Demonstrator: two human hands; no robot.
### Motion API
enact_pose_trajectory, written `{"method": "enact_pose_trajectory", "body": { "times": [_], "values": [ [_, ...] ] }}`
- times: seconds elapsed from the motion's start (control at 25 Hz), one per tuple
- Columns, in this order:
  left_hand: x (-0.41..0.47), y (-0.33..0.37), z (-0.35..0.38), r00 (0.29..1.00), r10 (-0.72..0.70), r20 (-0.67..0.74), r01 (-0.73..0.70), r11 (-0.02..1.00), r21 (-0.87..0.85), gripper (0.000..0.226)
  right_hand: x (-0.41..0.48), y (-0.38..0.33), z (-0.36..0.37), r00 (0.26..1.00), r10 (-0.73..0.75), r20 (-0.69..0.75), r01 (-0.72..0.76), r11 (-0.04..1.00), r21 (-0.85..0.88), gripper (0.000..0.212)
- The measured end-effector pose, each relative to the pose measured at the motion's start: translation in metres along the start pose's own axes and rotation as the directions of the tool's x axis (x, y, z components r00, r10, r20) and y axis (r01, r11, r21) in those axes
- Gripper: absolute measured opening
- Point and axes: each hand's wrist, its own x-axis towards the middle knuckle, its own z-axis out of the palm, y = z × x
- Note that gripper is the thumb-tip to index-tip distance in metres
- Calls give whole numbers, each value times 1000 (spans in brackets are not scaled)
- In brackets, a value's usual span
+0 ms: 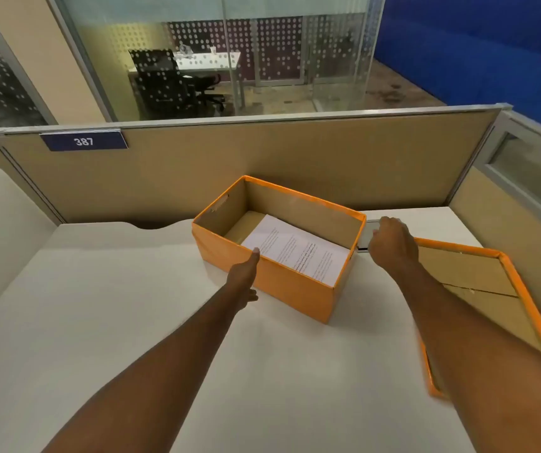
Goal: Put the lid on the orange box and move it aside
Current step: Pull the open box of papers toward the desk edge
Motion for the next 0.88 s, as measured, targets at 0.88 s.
{"method": "enact_pose_trajectory", "body": {
  "times": [0.88],
  "values": [
    [42, 4, 48, 984, -58, -167, 50, 997, -52, 32, 103, -33, 63, 959, -162, 234, 184, 980, -76, 19]
  ]
}}
